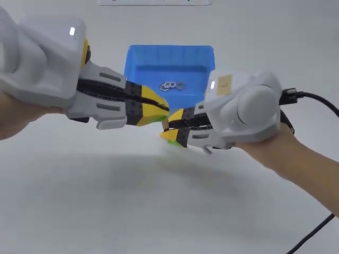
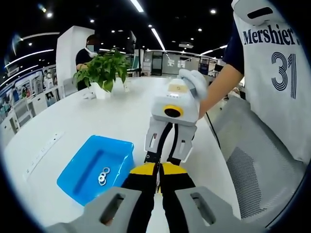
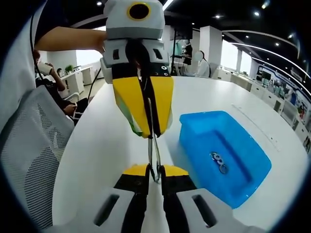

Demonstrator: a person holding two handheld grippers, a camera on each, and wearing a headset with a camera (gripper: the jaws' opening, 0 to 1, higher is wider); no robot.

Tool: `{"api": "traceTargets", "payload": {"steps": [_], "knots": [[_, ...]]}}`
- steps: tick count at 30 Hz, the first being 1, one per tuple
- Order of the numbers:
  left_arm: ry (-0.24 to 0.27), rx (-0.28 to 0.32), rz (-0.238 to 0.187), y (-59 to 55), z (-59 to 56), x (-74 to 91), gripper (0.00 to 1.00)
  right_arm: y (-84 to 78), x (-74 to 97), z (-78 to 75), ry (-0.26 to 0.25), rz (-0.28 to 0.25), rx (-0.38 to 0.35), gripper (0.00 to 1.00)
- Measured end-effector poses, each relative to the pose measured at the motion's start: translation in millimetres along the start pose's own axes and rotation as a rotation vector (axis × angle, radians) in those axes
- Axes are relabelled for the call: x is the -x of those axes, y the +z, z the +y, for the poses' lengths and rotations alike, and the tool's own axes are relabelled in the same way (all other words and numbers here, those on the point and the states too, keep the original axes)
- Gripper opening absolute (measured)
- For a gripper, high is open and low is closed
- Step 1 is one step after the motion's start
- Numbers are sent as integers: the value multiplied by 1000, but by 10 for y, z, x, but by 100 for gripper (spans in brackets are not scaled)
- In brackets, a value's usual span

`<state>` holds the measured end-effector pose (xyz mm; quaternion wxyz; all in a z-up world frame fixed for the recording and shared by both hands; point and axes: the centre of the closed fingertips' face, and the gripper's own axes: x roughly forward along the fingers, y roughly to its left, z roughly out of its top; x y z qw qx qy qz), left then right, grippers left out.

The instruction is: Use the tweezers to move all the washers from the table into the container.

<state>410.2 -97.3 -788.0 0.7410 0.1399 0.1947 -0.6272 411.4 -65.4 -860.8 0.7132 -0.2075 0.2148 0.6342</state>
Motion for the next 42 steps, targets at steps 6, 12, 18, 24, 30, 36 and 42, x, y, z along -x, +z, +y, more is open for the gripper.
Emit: {"api": "traceTargets", "payload": {"steps": [6,12,18,24,30,36,42], "knots": [[0,-8,-9,62,-51,67,6,70,63,52,-8,-12,5,11],[1,-17,-13,245,-131,109,6,208,155,71,-20,-29,27,11],[27,-67,-35,512,-147,161,6,398,297,-27,-49,-52,60,11],[29,-135,-23,722,-19,273,6,616,418,-183,-81,-90,94,11],[36,-175,-30,855,146,346,6,759,498,-379,-113,-108,118,11],[37,-187,-38,888,310,324,6,784,498,-563,-128,-104,137,11],[52,-175,-22,779,485,242,6,674,389,-749,-128,-84,132,11]]}}
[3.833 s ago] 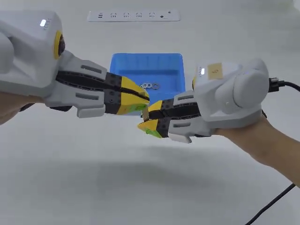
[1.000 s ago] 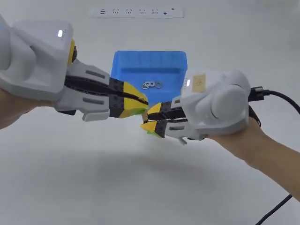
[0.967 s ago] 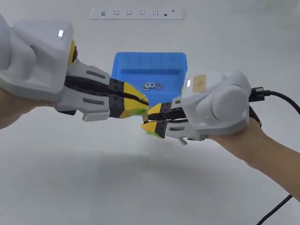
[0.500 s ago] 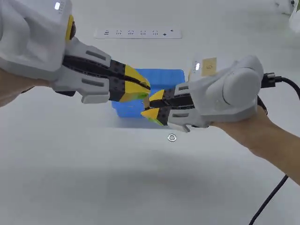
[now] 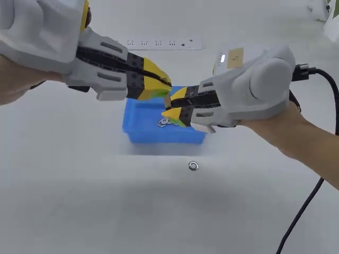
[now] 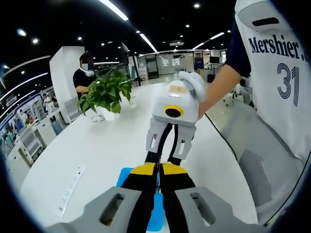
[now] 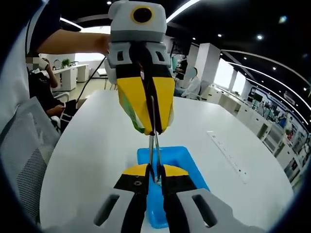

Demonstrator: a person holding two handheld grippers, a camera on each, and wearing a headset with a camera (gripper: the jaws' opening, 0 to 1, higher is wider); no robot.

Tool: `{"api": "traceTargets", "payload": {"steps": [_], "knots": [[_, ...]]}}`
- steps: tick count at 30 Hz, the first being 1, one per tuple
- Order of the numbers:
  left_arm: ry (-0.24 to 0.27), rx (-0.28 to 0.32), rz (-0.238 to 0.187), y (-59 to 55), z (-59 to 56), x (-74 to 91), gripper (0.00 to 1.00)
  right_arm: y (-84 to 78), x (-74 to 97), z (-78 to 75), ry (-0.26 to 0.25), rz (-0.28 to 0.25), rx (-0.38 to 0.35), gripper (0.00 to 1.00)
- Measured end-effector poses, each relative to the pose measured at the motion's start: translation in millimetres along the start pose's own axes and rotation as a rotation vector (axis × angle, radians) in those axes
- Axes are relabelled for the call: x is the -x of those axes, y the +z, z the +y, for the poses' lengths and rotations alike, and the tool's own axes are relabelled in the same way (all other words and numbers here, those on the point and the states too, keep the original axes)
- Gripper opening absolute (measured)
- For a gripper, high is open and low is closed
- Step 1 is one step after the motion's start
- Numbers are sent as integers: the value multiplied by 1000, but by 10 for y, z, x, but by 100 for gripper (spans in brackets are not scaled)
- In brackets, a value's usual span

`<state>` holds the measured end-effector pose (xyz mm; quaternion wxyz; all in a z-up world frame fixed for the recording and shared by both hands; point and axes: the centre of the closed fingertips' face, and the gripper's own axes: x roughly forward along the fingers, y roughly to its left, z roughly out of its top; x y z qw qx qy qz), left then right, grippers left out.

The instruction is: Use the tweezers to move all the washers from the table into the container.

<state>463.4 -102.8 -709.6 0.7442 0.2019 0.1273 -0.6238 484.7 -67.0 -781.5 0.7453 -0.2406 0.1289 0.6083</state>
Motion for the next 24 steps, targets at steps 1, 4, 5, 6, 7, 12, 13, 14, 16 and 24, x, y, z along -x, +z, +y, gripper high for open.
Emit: {"api": "traceTargets", "payload": {"steps": [1,4,5,6,7,12,13,14,16,24], "knots": [[3,0,0,-15,24,-12,6,-15,-12,-22,-1,1,-3,11],[7,8,3,-100,104,-71,6,-114,-70,-108,-1,12,-13,11],[9,13,8,-132,130,-93,6,-150,-92,-124,0,20,-12,11],[8,18,12,-163,146,-107,6,-180,-108,-138,0,27,-11,11],[7,22,13,-269,244,-146,6,-224,-134,-154,6,32,-19,11],[-6,56,18,-449,324,-227,6,-384,-237,-174,23,54,-37,11],[-7,58,22,-475,326,-240,6,-425,-266,-177,27,61,-40,11],[-6,63,27,-500,329,-250,6,-438,-274,-177,28,63,-42,11],[-11,73,32,-544,319,-272,6,-483,-311,-171,36,65,-48,11],[-16,107,50,-658,321,-347,6,-611,-382,-162,48,82,-55,11]]}}
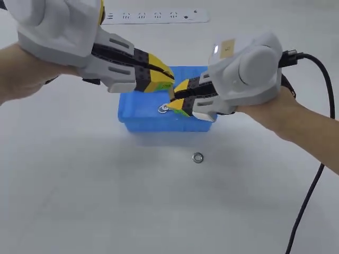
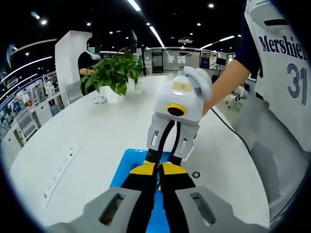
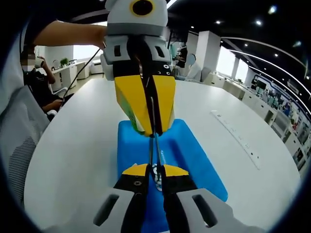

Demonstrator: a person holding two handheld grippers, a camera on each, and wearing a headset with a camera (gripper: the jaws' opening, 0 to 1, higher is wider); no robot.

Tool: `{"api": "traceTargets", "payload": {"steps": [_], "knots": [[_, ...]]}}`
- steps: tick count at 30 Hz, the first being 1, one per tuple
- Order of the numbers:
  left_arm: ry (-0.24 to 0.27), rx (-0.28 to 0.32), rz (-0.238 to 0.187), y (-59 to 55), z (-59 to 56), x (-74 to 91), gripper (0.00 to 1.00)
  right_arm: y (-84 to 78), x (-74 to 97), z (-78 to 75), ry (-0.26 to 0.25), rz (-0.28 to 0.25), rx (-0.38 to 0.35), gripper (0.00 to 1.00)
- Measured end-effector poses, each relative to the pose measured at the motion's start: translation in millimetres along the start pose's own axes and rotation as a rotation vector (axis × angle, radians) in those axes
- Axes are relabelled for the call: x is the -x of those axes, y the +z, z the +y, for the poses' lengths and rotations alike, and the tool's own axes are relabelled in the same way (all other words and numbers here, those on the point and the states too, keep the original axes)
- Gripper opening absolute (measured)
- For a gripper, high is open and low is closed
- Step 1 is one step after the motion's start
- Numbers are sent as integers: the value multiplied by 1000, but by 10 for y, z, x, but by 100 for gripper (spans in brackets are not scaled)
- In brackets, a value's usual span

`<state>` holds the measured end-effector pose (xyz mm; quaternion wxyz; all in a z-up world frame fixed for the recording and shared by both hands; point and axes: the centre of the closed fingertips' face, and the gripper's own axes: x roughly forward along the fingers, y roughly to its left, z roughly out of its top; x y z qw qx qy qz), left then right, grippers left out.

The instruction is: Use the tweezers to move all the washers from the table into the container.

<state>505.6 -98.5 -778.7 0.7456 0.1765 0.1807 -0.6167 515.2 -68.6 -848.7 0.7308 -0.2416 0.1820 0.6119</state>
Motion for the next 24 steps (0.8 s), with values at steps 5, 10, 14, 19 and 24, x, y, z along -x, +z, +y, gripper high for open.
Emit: {"api": "traceTargets", "payload": {"steps": [5,10,14,19,24], "knots": [[0,10,4,-21,-14,-21,6,-32,-15,15,7,13,1,12],[5,2,4,7,-28,-11,6,-2,20,17,-4,11,-6,12],[12,-11,-7,88,-38,45,6,84,95,13,-15,-9,-11,13],[26,-5,-79,303,-138,135,7,266,242,20,-49,-41,12,13],[35,-41,-91,386,-276,191,8,364,391,162,-44,-58,46,12]]}}
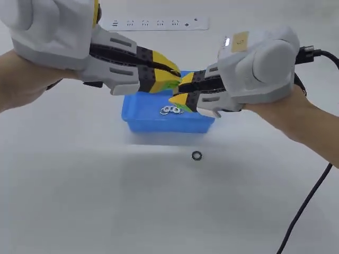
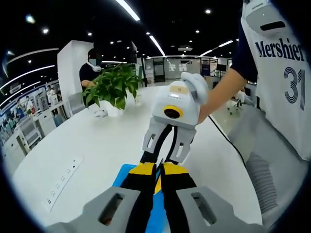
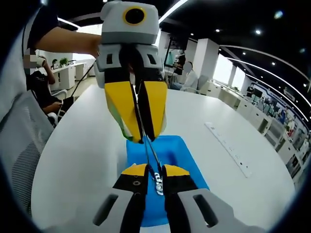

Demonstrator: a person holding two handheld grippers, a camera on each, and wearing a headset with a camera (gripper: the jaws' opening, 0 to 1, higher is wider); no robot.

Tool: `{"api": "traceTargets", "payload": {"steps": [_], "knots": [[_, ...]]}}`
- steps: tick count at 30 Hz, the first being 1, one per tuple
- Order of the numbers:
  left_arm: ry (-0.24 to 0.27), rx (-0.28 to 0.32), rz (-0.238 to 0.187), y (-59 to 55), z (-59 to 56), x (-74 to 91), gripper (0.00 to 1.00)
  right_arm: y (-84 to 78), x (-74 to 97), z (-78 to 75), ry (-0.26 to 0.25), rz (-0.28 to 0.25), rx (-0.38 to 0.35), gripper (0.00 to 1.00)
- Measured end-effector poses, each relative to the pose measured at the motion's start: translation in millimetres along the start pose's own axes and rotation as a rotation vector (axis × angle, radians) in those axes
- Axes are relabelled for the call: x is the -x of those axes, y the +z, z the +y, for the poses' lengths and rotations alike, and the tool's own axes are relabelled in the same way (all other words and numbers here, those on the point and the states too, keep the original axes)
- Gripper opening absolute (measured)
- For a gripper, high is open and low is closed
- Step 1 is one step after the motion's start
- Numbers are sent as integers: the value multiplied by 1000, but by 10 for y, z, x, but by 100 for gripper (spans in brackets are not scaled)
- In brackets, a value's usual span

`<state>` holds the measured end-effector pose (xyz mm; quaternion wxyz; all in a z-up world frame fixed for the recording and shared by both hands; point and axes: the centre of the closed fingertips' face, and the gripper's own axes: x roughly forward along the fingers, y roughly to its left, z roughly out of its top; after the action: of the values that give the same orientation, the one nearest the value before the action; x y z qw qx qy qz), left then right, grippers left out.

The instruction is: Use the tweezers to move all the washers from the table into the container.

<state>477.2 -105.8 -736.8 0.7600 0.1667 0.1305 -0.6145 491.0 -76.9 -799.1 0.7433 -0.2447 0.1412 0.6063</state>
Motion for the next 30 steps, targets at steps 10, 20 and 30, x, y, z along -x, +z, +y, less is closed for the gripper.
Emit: {"api": "traceTargets", "payload": {"steps": [10,20,30], "knots": [[25,-44,-12,249,-269,72,7,164,312,340,12,-18,49,12],[10,-69,4,293,-722,20,6,101,520,727,38,-22,39,12],[-15,-70,52,262,-981,-116,6,-78,562,874,48,-14,1,12]]}}
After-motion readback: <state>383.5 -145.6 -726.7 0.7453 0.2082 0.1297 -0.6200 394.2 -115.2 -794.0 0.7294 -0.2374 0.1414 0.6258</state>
